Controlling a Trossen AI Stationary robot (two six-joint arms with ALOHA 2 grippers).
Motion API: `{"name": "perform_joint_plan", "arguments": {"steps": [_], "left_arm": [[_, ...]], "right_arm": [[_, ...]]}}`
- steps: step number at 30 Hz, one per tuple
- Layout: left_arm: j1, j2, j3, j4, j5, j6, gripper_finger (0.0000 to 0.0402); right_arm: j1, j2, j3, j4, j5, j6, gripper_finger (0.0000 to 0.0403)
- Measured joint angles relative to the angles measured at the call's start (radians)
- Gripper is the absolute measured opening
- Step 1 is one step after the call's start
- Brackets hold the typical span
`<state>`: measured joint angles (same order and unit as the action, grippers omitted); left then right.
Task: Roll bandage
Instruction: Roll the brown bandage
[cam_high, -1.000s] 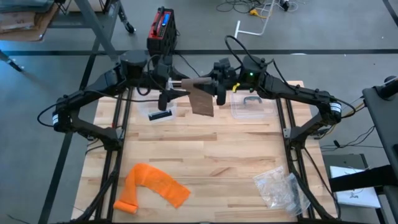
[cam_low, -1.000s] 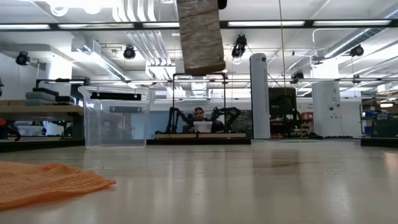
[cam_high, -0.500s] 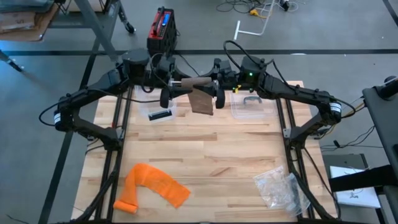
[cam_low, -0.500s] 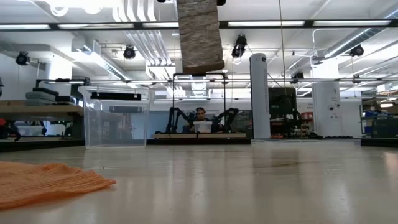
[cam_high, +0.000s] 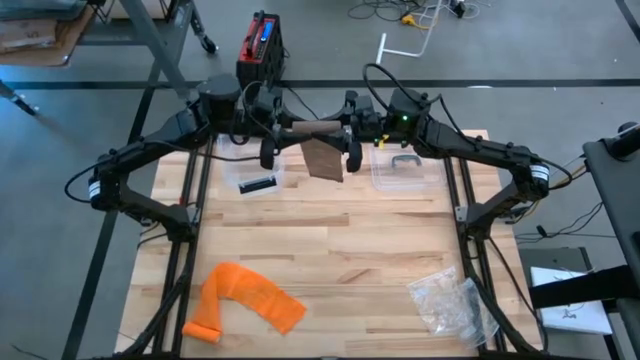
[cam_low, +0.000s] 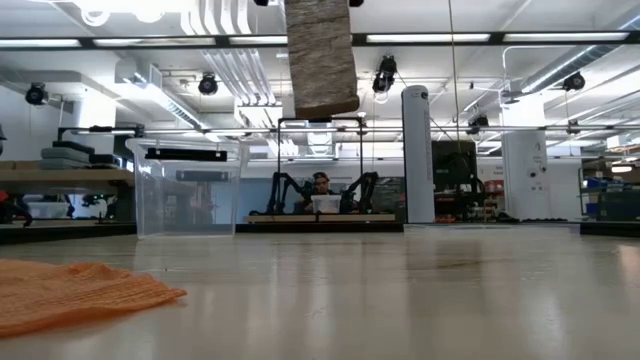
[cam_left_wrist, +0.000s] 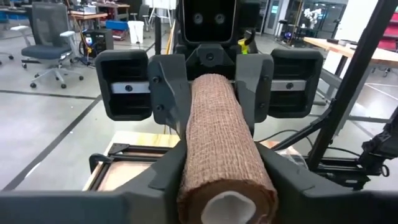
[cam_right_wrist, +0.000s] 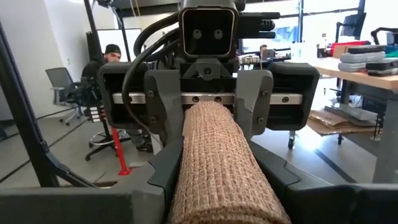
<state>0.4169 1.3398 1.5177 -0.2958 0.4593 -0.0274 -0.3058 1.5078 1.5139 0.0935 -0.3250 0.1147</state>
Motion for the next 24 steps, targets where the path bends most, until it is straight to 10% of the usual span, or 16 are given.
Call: {"name": "perform_joint_plan", "arguments": {"steps": [24], "left_arm": [[0.003,-0.007,0.0,-0.009,-0.003,0.406,0.0089]], "right_arm": [[0.0,0.002,0.0,0.014,-0.019,0.679,0.0238]]}}
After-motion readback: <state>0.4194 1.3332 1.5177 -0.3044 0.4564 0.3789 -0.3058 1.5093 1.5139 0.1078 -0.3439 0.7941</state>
